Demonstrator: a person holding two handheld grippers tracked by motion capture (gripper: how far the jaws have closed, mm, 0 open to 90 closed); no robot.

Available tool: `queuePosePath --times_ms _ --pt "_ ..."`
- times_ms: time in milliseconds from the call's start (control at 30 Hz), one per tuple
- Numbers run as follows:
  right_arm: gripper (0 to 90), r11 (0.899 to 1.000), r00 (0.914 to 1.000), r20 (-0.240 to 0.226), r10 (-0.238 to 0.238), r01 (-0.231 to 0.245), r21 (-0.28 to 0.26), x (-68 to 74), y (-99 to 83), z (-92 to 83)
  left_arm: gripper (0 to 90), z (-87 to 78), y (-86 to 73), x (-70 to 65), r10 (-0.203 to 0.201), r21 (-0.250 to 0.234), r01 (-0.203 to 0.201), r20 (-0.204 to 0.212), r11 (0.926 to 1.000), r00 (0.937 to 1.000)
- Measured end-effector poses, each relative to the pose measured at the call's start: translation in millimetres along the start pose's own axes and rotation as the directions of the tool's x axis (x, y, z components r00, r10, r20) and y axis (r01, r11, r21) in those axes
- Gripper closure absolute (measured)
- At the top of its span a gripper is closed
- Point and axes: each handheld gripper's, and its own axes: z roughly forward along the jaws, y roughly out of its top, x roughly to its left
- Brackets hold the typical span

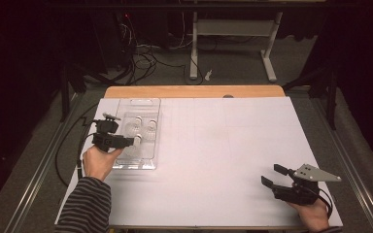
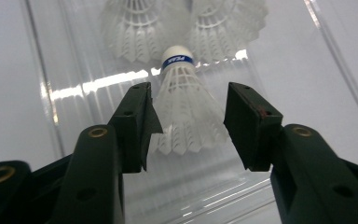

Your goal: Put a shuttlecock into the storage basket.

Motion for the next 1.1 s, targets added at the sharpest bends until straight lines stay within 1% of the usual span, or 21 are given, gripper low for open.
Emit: queuePosePath --times_ms 67,133,200,300,400,500,633,767,867,1100 --pt "31.7 1.000 1.0000 0.000 0.000 0.000 0.000 0.4 0.2 0.2 51.0 0.3 0.0 -3.0 0.005 -0.003 -0.005 0.006 1.0000 1.0000" --pt "31.6 1.000 1.0000 0.000 0.006 -0.006 0.003 -0.2 -0.1 0.9 49.9 1.0 0.5 -4.4 0.015 0.008 -0.015 -0.001 0.9999 0.9999" --pt "31.6 1.000 0.9999 0.004 0.010 -0.010 0.006 -0.9 -0.3 1.5 48.7 0.6 0.4 -4.3 0.010 0.001 -0.010 -0.001 1.0000 1.0000" --pt "31.6 1.000 1.0000 0.001 0.008 -0.008 0.001 -0.6 -0.3 0.6 46.8 0.5 -0.3 -6.4 0.023 -0.004 -0.023 -0.011 0.9997 0.9997" --pt "31.7 1.000 1.0000 0.001 0.008 -0.008 0.002 -0.3 0.0 0.6 44.7 0.1 0.0 -8.7 0.030 -0.015 -0.031 -0.012 0.9994 0.9995" --pt "31.7 1.000 1.0000 -0.001 0.007 -0.007 0.002 -0.1 0.1 0.6 44.8 0.9 0.9 -9.8 0.039 -0.026 -0.039 -0.010 0.9989 0.9992" --pt "31.7 1.000 1.0000 -0.003 0.002 -0.002 0.002 -0.1 0.2 1.2 43.5 2.7 1.3 -12.0 0.051 -0.025 -0.051 -0.013 0.9984 0.9986" --pt "31.7 1.000 1.0000 -0.006 0.001 -0.001 0.001 -0.2 0.2 0.8 42.5 0.2 1.9 -14.0 0.048 -0.053 -0.049 -0.006 0.9974 0.9988" --pt "31.7 1.000 1.0000 -0.006 0.000 0.000 0.002 -0.2 0.3 1.1 42.6 -0.4 2.4 -16.8 0.059 -0.051 -0.059 -0.006 0.9970 0.9982" --pt "31.8 1.000 1.0000 -0.007 -0.005 0.005 0.001 0.5 0.5 0.9 42.7 -5.0 1.7 -22.6 0.070 -0.077 -0.069 0.011 0.9946 0.9975"
